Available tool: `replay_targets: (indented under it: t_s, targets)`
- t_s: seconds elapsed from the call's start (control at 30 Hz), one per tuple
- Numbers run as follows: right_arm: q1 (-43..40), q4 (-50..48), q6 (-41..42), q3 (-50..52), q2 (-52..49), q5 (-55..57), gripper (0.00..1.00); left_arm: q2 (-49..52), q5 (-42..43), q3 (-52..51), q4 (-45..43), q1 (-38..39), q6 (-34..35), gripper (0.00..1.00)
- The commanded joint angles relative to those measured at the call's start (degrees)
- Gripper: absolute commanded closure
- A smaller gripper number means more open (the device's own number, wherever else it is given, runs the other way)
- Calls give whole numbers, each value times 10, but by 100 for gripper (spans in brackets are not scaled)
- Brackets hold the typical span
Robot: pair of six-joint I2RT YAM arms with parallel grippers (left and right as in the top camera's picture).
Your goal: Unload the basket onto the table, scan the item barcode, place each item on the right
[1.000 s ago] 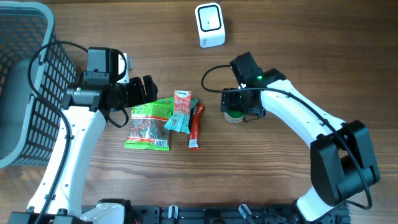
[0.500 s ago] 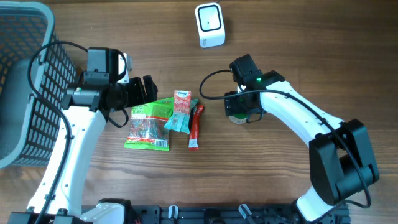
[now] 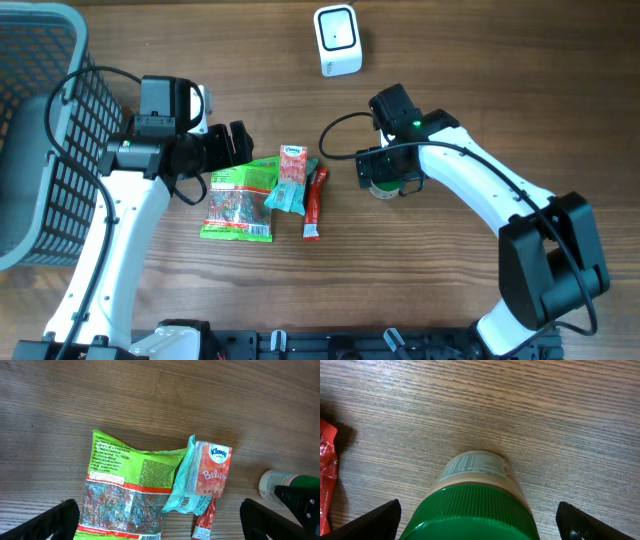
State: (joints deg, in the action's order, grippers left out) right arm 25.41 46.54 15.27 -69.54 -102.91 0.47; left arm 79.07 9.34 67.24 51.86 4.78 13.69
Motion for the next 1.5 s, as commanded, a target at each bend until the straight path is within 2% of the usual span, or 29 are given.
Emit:
replay_targets:
  t_s: [0.0, 0.13, 0.87, 1.23, 1.47]
  targets:
    - [2, 3, -2, -12, -7, -1, 0, 2, 6, 2, -1, 3, 5, 0]
    - [3, -1, -1, -7, -7, -1, 10, 2, 6, 2, -1, 3, 5, 0]
    - [4, -81, -1, 61, -8, -1, 15, 2, 6, 2, -1, 3, 5, 0]
    - [5, -84, -3, 63, -8, 1, 16, 2, 6, 2, -1, 3, 5, 0]
    - [5, -80, -25, 63, -8, 2, 24, 2, 6, 2, -1, 3, 5, 0]
